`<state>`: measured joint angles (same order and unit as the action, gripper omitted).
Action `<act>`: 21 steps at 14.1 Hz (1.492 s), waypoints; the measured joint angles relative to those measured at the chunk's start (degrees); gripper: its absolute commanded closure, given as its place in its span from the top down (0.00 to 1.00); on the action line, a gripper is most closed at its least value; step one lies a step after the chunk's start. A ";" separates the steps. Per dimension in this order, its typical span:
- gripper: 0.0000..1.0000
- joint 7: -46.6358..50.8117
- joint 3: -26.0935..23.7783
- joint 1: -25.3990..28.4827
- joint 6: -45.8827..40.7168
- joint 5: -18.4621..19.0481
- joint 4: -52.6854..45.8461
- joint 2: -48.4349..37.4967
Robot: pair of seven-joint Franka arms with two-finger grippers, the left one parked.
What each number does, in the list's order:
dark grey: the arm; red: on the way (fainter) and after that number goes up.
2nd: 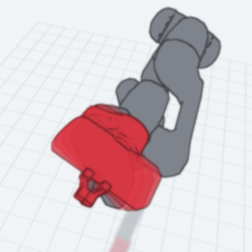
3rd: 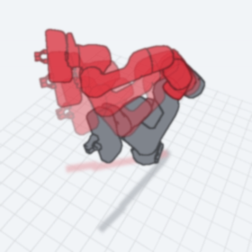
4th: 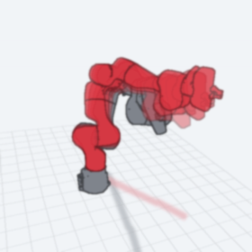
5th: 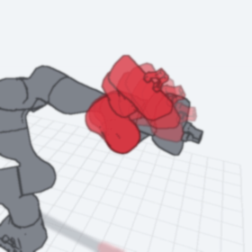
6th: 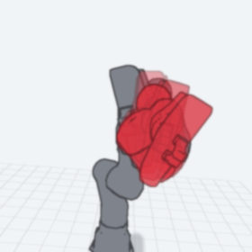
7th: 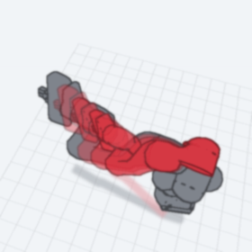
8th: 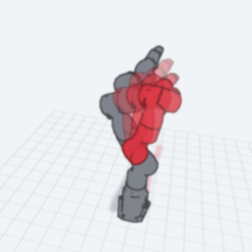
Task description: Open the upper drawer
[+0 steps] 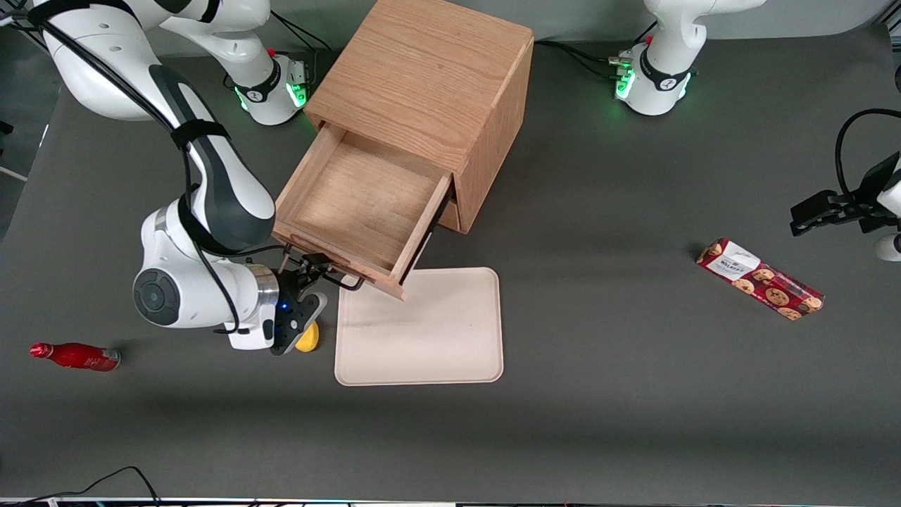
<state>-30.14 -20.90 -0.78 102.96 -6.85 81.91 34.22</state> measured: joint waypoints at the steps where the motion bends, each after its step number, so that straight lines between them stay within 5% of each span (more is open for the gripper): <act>1: 1.00 -0.25 -0.03 -0.17 0.00 0.28 -0.38 0.23; 21: 1.00 -4.40 -0.53 -2.48 -0.25 0.84 -3.80 2.69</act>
<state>-34.55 -21.42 -3.26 102.71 -6.01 78.11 36.91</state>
